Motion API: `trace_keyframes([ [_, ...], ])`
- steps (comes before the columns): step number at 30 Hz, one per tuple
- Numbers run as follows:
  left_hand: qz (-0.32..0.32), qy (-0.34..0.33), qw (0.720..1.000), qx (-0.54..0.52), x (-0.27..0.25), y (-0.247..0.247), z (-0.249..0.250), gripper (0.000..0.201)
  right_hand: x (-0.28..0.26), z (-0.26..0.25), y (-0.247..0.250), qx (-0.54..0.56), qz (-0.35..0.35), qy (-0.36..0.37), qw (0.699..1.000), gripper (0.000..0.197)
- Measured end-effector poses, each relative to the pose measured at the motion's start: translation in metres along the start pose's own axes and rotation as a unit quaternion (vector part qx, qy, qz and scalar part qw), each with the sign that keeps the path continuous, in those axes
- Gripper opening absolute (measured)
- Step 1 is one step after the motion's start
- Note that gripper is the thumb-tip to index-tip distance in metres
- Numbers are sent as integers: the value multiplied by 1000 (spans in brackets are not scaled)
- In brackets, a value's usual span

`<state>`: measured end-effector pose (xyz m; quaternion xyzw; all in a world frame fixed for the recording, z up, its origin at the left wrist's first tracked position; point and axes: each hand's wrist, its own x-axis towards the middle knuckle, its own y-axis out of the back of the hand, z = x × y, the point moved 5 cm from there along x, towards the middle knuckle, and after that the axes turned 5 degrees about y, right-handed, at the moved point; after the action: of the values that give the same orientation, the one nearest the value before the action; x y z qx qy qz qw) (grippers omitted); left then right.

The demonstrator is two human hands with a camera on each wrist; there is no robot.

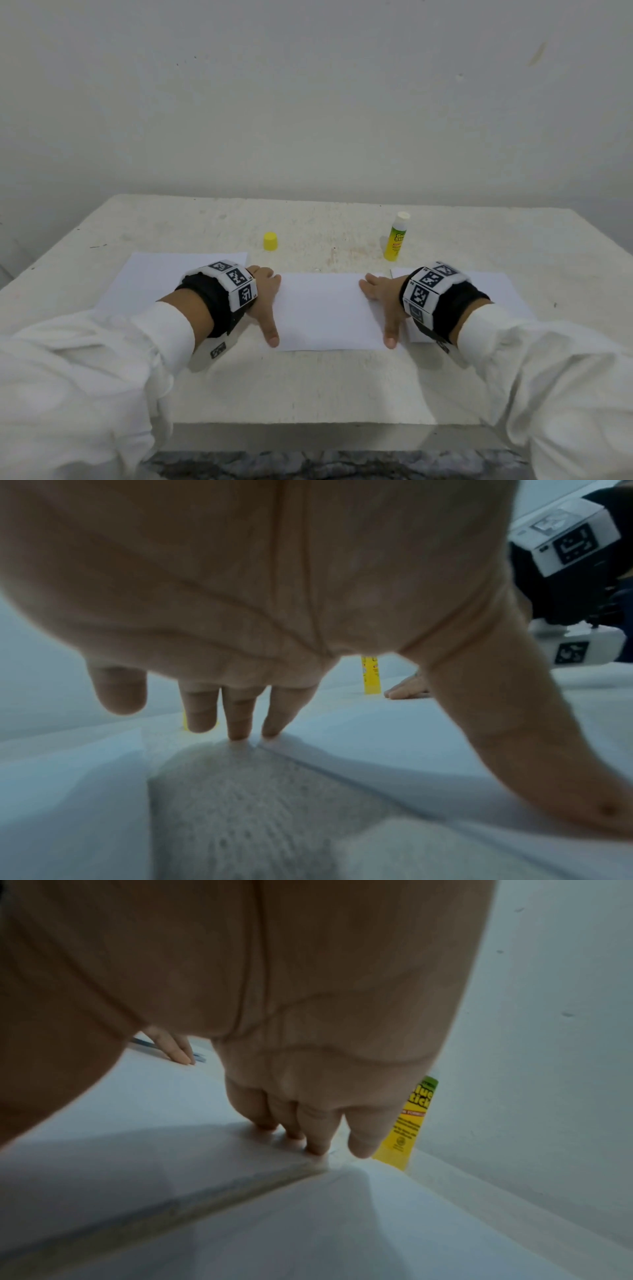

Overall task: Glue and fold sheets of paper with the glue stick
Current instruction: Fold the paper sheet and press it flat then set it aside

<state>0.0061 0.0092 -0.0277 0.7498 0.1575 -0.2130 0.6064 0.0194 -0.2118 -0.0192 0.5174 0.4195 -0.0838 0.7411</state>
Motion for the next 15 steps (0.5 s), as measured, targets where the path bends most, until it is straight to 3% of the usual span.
trace_keyframes([
  [3,13,8,998,-55,0,2,0,104,3,-2,0,-6,1,-9,1000,129],
  [7,14,18,993,-113,-6,2,2,130,2,-5,1,-17,11,-16,1000,127],
  [9,18,22,980,-197,-11,5,3,129,0,-8,1,-19,13,-14,1000,124],
  [12,16,39,925,-378,-18,4,-4,106,-3,-12,0,-8,14,-4,1000,121],
  [15,-21,53,871,-488,-22,-7,-9,64,-6,-13,0,21,17,2,1000,115],
])
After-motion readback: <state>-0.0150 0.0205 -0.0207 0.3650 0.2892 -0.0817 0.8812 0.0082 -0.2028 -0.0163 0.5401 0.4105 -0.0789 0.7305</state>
